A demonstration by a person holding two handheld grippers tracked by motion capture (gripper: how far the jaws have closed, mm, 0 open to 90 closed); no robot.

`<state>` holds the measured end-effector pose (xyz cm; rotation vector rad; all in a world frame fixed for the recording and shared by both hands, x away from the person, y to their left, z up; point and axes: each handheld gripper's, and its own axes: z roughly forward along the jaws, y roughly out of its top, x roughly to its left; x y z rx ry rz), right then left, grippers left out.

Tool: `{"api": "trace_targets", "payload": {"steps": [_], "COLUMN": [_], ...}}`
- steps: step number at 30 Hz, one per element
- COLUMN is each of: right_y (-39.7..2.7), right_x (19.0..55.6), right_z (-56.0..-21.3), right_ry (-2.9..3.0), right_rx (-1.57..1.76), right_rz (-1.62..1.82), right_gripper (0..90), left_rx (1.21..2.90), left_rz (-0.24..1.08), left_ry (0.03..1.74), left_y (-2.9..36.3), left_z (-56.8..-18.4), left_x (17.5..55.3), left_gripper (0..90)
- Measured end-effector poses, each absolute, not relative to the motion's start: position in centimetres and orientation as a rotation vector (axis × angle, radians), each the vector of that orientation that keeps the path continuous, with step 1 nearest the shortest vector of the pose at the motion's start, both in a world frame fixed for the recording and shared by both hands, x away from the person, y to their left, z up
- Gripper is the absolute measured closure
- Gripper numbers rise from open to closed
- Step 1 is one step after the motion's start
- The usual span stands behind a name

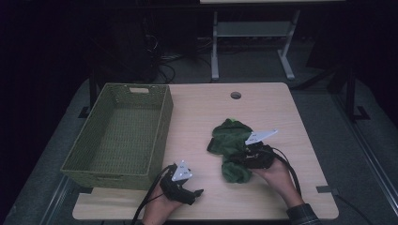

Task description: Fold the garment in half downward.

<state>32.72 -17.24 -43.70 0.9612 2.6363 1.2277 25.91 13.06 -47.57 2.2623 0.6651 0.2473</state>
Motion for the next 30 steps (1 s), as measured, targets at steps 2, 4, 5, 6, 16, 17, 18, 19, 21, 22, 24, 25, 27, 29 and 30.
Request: {"api": "trace_targets", "payload": {"steps": [2,4,5,6,16,17,18,19,21,22,24,25,27,29,30], "right_y": [-17.6,-17.8,-17.9,-18.1,-19.4,-19.5,-19.6,-19.7,-19.9,-19.9,-20.1,-20.3,-20.6,-20.9,-21.0], "right_x": [32.7,32.7,32.8,32.8,34.0,34.2,34.3,34.5,35.0,35.1,35.6,35.8,36.3,36.7,36.9], "right_z": [-43.2,-42.9,-42.8,-42.7,-41.1,-41.0,-40.8,-40.7,-40.6,-40.5,-40.5,-40.4,-40.4,-40.4,-40.3], "right_ry": [2.618,2.604,2.596,2.589,2.527,2.521,2.520,2.515,2.504,2.504,2.492,2.487,2.469,2.455,2.456], "right_rx": [0.973,0.985,0.972,0.983,1.012,1.003,1.011,1.013,1.010,1.019,1.021,1.023,1.035,1.043,1.058], "right_rz": [1.238,1.245,1.249,1.246,1.249,1.249,1.249,1.248,1.248,1.239,1.229,1.233,1.240,1.259,1.243], "right_gripper": [61.5,59.8,58.6,57.8,53.3,53.0,52.4,51.7,50.5,50.2,49.6,49.1,49.0,48.2,48.2], "left_rx": [2.268,2.283,2.282,2.278,2.251,2.256,2.254,2.254,2.254,2.252,2.246,2.241,2.224,2.222,2.223], "left_rz": [0.229,0.220,0.211,0.210,0.213,0.219,0.218,0.216,0.221,0.222,0.237,0.241,0.254,0.261,0.271], "left_ry": [0.674,0.672,0.670,0.670,0.630,0.616,0.618,0.619,0.621,0.622,0.616,0.617,0.625,0.624,0.625], "left_y": [12.9,12.7,12.5,12.4,10.9,10.8,10.6,10.4,10.0,9.8,9.4,9.3,9.0,8.8,8.5], "left_z": [-47.4,-47.2,-47.1,-46.9,-44.3,-44.1,-43.9,-43.6,-43.2,-43.0,-42.5,-42.3,-41.8,-41.6,-41.2], "left_x": [26.2,26.4,26.6,26.7,29.1,29.4,29.7,30.1,30.8,31.2,31.9,32.3,32.9,33.3,34.0], "left_gripper": [13.9,14.2,14.9,16.3,33.0,35.1,35.9,36.6,38.9,39.8,42.1,43.1,45.3,46.6,46.5]}}
